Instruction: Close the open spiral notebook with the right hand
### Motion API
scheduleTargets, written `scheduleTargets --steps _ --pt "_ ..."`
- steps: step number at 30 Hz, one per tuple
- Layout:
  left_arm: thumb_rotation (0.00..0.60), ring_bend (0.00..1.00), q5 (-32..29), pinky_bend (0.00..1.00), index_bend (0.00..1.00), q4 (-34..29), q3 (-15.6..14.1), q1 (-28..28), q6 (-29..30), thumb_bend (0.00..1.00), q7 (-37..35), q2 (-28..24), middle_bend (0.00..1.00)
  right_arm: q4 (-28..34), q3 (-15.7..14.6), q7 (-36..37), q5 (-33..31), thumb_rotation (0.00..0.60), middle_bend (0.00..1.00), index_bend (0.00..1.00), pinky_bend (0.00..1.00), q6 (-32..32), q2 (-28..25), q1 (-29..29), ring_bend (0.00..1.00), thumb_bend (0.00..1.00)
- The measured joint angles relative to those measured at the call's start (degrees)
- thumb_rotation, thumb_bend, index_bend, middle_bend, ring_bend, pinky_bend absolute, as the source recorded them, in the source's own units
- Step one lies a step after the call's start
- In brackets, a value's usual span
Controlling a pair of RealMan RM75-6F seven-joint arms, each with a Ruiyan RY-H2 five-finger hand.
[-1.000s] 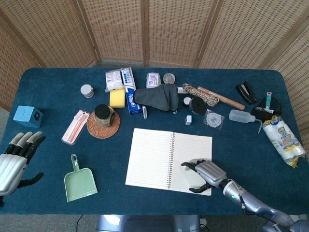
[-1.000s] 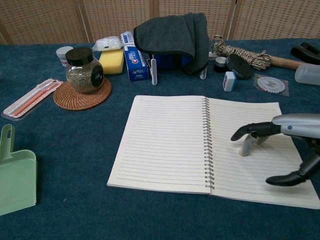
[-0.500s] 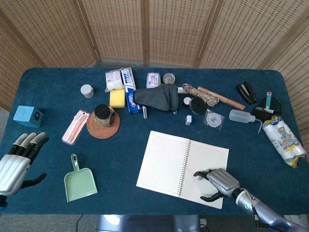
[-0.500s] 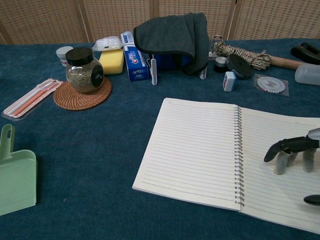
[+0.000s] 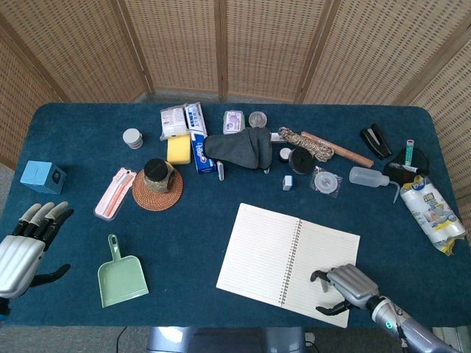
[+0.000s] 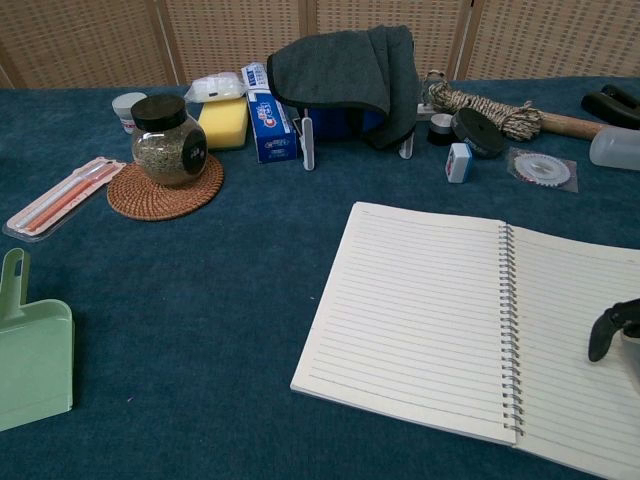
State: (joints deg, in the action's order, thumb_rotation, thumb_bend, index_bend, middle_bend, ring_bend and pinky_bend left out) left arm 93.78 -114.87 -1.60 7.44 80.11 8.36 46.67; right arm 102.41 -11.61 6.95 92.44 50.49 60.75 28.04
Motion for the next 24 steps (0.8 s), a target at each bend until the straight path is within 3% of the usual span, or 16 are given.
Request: scheduleTargets --steps 7,9,13,16,21,24 --pt "0.6 0.0 0.23 0.01 0.0 -0.06 -0.08 -0.03 0.11 0.15 0.11 0.13 0.0 0.82 -0.28 -0.19 1.93 0.342 0.48 0.28 0.47 2.8 -0.54 -1.09 0.41 0.29" --pt "0.6 0.0 0.27 0.01 0.0 -0.2 -0.09 -0.05 0.17 0.15 0.24 0.12 0.0 0.7 -0.09 -0.01 2.72 0.341 0.42 0.27 0.43 4.25 -0.29 -1.45 0.33 0.3" --pt "0.6 0.0 0.32 0.01 0.0 -0.39 -0.14 -0.1 0.21 0.15 0.4 0.12 0.0 -0.21 0.85 1.54 3.42 0.338 0.2 0.19 0.28 5.8 0.92 -1.74 0.09 0.29" --pt "0.6 0.0 0.44 0.01 0.0 -0.57 -0.23 -0.22 0.38 0.15 0.54 -0.03 0.0 -0.72 1.51 2.39 2.1 0.332 0.11 0.16 0.2 4.21 1.67 -1.17 0.0 0.29" --pt "0.6 0.0 0.46 0.01 0.0 -0.9 -0.25 -0.49 0.89 0.15 0.62 -0.57 0.0 -1.98 2.47 2.7 -0.18 0.325 0.12 0.15 0.19 1.31 3.14 0.01 0.02 0.29" --pt "0.6 0.0 0.44 0.01 0.0 -1.05 -0.3 -0.61 0.98 0.15 0.63 -0.81 0.0 -2.63 2.55 2.47 -0.44 0.324 0.2 0.14 0.19 0.56 3.79 0.32 0.07 0.29"
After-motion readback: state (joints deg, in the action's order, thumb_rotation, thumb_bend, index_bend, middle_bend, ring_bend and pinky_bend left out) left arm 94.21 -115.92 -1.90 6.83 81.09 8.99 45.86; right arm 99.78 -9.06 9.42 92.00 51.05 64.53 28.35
